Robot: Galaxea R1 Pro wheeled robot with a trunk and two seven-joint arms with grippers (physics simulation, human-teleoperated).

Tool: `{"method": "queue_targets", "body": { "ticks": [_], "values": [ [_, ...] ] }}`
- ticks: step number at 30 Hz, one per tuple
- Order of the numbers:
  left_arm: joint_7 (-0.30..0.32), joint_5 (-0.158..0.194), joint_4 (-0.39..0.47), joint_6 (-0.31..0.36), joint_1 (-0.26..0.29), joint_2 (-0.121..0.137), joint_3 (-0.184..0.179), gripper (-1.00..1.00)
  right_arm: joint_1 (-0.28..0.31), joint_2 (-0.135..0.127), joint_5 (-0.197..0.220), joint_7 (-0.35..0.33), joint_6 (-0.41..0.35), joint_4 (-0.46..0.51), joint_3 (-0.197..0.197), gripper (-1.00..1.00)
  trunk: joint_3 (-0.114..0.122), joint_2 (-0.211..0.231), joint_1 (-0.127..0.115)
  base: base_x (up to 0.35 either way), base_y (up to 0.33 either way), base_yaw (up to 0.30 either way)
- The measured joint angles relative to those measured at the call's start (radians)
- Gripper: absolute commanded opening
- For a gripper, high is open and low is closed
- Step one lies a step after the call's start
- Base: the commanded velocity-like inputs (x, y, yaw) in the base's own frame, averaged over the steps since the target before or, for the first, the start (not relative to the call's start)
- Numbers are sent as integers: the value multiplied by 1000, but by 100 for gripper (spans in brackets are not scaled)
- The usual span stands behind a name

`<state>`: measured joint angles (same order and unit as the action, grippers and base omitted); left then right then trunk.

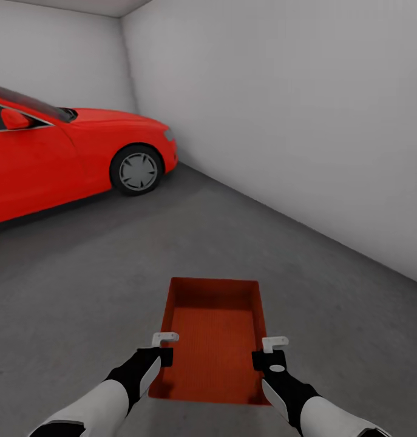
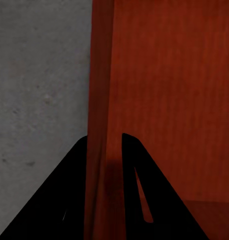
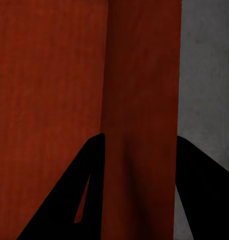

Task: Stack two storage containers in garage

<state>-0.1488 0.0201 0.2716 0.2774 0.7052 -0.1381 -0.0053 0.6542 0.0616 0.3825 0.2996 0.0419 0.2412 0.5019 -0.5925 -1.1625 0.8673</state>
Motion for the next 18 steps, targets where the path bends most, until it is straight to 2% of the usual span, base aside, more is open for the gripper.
{"method": "queue_targets", "body": {
  "ticks": [18],
  "values": [
    [0,4,0,0,0,1,-2,-100,0,0,-1,0,-3,3,0,-100,0,0,0,321,0,-286]
  ]
}}
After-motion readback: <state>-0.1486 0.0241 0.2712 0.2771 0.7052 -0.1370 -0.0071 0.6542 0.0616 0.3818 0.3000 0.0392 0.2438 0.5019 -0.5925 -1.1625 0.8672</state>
